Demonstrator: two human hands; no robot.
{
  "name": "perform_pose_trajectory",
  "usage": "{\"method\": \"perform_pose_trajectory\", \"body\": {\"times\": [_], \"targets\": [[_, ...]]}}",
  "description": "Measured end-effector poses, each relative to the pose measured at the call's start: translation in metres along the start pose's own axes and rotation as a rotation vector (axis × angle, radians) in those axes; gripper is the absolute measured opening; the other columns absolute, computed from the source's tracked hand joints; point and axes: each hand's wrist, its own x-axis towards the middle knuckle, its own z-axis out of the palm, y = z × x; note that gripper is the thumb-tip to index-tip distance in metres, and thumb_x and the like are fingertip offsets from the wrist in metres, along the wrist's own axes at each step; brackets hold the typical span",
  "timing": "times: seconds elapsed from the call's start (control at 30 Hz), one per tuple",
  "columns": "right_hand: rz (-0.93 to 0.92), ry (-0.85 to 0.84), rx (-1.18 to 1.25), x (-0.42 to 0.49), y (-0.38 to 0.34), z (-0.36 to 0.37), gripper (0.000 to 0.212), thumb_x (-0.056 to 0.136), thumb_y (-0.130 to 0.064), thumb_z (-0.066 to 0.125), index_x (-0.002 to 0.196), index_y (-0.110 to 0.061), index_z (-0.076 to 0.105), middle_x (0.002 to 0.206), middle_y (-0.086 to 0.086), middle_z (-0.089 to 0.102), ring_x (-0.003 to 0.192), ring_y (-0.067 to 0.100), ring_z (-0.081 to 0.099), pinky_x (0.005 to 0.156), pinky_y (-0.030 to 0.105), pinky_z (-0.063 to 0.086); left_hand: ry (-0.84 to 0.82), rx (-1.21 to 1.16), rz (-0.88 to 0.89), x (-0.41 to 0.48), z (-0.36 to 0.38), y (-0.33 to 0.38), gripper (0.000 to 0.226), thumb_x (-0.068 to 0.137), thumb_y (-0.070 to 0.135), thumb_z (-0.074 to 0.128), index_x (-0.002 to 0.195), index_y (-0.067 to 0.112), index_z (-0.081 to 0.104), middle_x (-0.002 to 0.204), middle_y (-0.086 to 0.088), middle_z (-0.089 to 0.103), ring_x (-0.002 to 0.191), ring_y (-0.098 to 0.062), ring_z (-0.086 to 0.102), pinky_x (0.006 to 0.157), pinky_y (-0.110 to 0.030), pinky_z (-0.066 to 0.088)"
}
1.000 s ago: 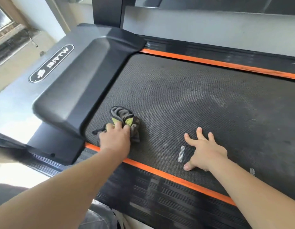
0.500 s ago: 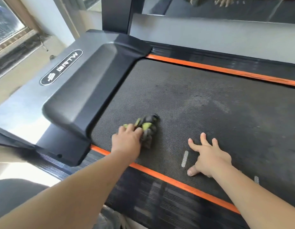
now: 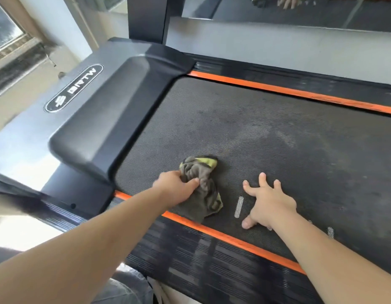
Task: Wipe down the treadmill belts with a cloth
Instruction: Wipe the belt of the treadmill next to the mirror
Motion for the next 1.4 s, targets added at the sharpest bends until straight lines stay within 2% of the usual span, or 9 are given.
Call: {"method": "perform_pose_trajectory", "body": {"times": [0.1,0.3,0.43,0.6,0.8,1.0,1.13,1.27,1.4], "targets": [[0.005,0.004,-0.008,0.0,-0.002,-0.001,0.13,0.06,-0.059,0.091,0.156,-0.059,0.002,0.168,-0.009,-0.02,0.156,0.035,-0.01,0.101,0.058,0.05,0.202,0.188,0.151,0.005,-0.006,-0.005,0.085,0.07,0.07,0.074,0.139,0.025,0.052,0.152,-0.012,0.035,0.141,-0.039,0.034,0.116,-0.047,0.037],[0.012,0.002,0.013,0.002,-0.001,0.0,0.13,0.06,-0.058,0.092,0.155,-0.061,0.003,0.168,-0.012,-0.021,0.157,0.033,-0.013,0.103,0.056,0.05,-0.113,0.475,0.402,-0.012,0.037,0.0,0.122,0.059,0.077,0.08,0.159,0.051,0.015,0.17,0.002,-0.002,0.154,-0.033,0.011,0.124,-0.05,0.023],[0.013,-0.003,0.001,0.002,-0.001,-0.001,0.129,0.061,-0.06,0.091,0.155,-0.061,0.003,0.168,-0.011,-0.021,0.157,0.033,-0.012,0.104,0.056,0.048,-0.177,0.339,0.416,-0.011,0.026,0.029,0.101,0.059,0.076,0.077,0.15,0.048,0.042,0.153,-0.001,0.034,0.141,-0.024,0.039,0.117,-0.04,0.037],[0.015,0.002,0.001,0.002,-0.001,-0.001,0.129,0.062,-0.058,0.091,0.155,-0.059,0.003,0.168,-0.009,-0.022,0.157,0.034,-0.013,0.104,0.056,0.048,0.111,0.135,0.394,-0.007,-0.018,0.044,0.024,0.076,0.034,0.084,0.084,0.023,0.064,0.083,0.009,0.058,0.087,-0.018,0.058,0.063,-0.02,0.04],[0.021,-0.009,-0.003,0.001,-0.002,-0.001,0.128,0.064,-0.056,0.091,0.156,-0.059,0.003,0.169,-0.009,-0.021,0.157,0.035,-0.012,0.102,0.057,0.05,0.52,0.141,0.652,-0.032,-0.06,0.072,0.025,0.079,0.033,0.076,0.092,0.023,0.057,0.1,0.002,0.051,0.087,-0.023,0.056,0.074,-0.037,0.048],[0.012,0.002,0.002,-0.002,-0.002,-0.002,0.128,0.062,-0.058,0.092,0.156,-0.059,0.004,0.168,-0.01,-0.021,0.157,0.033,-0.011,0.104,0.057,0.048,-0.06,0.189,0.394,-0.042,-0.017,0.056,0.054,0.075,0.057,0.083,0.112,0.025,0.06,0.093,0.005,0.062,0.077,-0.019,0.07,0.059,-0.031,0.056],[0.006,0.011,0.009,0.0,0.0,0.002,0.125,0.066,-0.055,0.092,0.155,-0.062,0.004,0.169,-0.011,-0.02,0.157,0.033,-0.011,0.104,0.055,0.049,0.036,0.708,0.31,-0.029,-0.004,0.033,0.088,0.072,0.076,0.073,0.141,0.03,0.043,0.12,0.003,0.05,0.12,-0.03,0.054,0.087,-0.042,0.052],[0.03,0.005,0.027,0.005,0.0,0.003,0.117,0.075,-0.042,0.089,0.154,-0.062,0.005,0.168,-0.011,-0.02,0.157,0.034,-0.011,0.1,0.051,0.053,-0.122,0.673,0.244,-0.021,0.022,0.025,0.117,0.07,0.086,0.065,0.16,0.046,0.002,0.164,-0.011,0.013,0.143,-0.045,0.031,0.108,-0.056,0.042],[0.033,0.011,-0.001,0.004,-0.003,-0.001,0.105,0.089,-0.003,0.06,0.156,-0.06,0.004,0.169,-0.009,-0.02,0.157,0.033,-0.01,0.096,0.047,0.049,-0.023,0.7,0.407,-0.036,0.065,0.019,0.089,0.082,0.068,0.067,0.153,0.045,0.02,0.144,-0.009,0.025,0.132,-0.036,0.031,0.101,-0.051,0.048]]}}
